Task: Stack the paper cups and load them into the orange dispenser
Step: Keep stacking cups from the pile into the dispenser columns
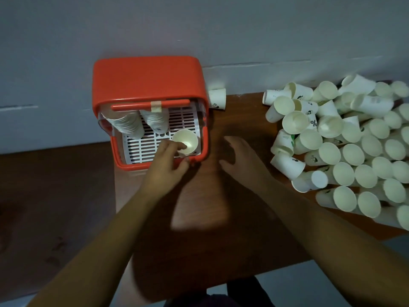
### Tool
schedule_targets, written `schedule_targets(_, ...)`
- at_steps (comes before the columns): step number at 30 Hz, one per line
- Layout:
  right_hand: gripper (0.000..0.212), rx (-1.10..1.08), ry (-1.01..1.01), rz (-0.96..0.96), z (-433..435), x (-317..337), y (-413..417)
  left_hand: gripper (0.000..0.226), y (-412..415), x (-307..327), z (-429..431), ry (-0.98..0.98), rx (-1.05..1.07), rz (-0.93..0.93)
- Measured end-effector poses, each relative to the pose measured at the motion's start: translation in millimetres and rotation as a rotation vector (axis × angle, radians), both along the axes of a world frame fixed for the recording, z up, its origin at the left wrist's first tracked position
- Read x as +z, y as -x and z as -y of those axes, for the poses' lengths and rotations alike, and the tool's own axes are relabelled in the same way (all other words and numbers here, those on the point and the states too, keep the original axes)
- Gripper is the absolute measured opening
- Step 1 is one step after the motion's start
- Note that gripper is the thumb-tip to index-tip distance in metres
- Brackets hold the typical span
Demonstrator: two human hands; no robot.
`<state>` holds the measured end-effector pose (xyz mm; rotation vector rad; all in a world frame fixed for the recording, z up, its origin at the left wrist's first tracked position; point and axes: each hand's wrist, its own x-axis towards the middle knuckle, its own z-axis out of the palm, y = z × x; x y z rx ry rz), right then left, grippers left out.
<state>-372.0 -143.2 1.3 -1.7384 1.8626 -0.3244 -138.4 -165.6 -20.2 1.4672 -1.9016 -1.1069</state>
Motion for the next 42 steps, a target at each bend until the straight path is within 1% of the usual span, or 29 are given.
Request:
schedule_targets(2,0.069,-0.103,0.000,-0.058,-10,3,43,0.022,25,2,-8,-0.016,-0.117,-0.018)
schedule_targets(5,0.064,-0.233,0.065,-0.127,-11,12,102,0.022,73,4,-11,-0.031,-0.240,-0.047)
schedule_targets(7,0.059,-0.281,0.086,-0.152,-3,14,139,0.024,106,2,-3,-0.039,-0.267,-0.016)
schedule_targets(10,0.058,-0.318,0.081,-0.198,16,13,185,0.029,156,0,24,-0.064,-0.261,0.037)
schedule_targets(12,0.066,-0.316,0.049,-0.227,29,5,209,0.035,190,1,46,-0.065,-0.243,0.086)
schedule_targets(14,0.085,-0.278,0.001,-0.272,39,-6,223,0.045,221,3,71,-0.062,-0.215,0.137)
schedule_targets(16,0.096,-0.231,0.013,-0.322,46,-18,230,0.054,250,2,98,-0.045,-0.182,0.168)
schedule_targets(20,0.095,-0.108,0.114,-0.466,54,-37,228,0.053,299,3,142,-0.051,-0.101,0.177)
schedule_targets(23,0.085,-0.105,0.172,-0.510,56,-46,231,0.055,327,-3,158,-0.078,-0.175,0.206)
schedule_targets(26,0.069,-0.065,0.169,-0.432,60,-48,246,0.058,340,-12,166,-0.112,-0.274,0.238)
schedule_targets(28,0.065,-0.013,0.177,-0.406,61,-50,256,0.066,340,-16,167,-0.105,-0.349,0.293)
schedule_targets(30,0.068,0.035,0.170,-0.379,61,-53,264,0.077,338,-18,167,-0.056,-0.446,0.392)
schedule_targets(32,0.075,0.065,0.156,-0.359,60,-55,266,0.084,335,-22,167,-0.007,-0.510,0.437)
schedule_targets(34,0.080,0.093,0.158,-0.381,60,-55,264,0.087,333,-25,166,0.018,-0.536,0.467)
schedule_targets(36,0.078,0.135,0.157,-0.418,60,-56,262,0.084,331,-26,165,0.071,-0.567,0.487)
schedule_targets(39,0.073,0.172,0.142,-0.441,64,-57,260,0.079,317,-26,159,0.116,-0.492,0.486)
schedule_targets(42,0.050,0.183,0.108,-0.442,65,-57,254,0.076,291,-21,146,0.145,-0.332,0.444)
